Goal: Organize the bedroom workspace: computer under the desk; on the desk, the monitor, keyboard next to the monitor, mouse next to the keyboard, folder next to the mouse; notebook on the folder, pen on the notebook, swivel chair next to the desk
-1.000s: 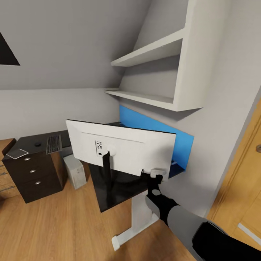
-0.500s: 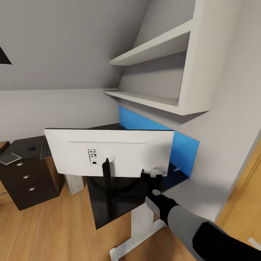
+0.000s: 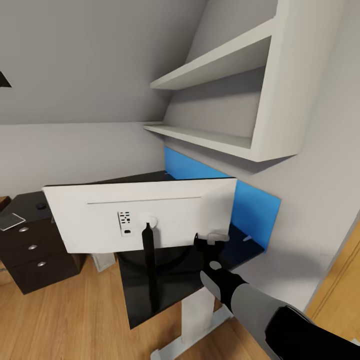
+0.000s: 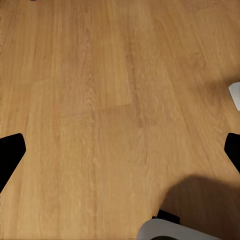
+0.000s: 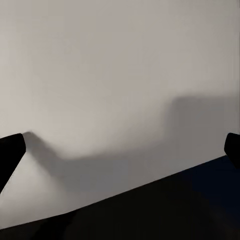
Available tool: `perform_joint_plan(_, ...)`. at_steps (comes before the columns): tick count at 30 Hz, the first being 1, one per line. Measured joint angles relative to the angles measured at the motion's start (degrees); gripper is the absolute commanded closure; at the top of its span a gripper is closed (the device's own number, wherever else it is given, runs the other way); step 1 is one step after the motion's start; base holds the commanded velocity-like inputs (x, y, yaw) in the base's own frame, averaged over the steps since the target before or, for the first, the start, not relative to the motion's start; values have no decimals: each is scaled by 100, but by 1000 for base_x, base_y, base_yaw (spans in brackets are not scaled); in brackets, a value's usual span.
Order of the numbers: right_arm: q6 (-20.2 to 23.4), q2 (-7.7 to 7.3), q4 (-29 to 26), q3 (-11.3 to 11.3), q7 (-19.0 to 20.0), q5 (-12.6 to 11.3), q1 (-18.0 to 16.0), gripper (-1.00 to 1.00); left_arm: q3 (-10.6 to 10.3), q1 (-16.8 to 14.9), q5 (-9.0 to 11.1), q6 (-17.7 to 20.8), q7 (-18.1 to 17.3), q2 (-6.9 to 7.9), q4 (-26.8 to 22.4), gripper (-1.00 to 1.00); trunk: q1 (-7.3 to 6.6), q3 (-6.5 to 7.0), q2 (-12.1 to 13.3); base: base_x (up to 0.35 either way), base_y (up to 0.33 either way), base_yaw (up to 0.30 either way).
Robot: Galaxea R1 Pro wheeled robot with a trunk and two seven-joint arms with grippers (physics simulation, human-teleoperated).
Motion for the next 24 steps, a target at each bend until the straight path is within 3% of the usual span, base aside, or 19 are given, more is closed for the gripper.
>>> perform_joint_plan(12, 1, 0, -1, 9, 2, -8, 0, -100, 0, 0, 0, -2, -1, 3, 1, -100, 2, -6, 0, -219, -183, 233)
perform_joint_plan(24, 0, 0, 0, 13, 5, -12, 0, -100, 0, 0, 0, 8, 17, 10, 0, -100, 0, -6, 0, -30, -75, 275)
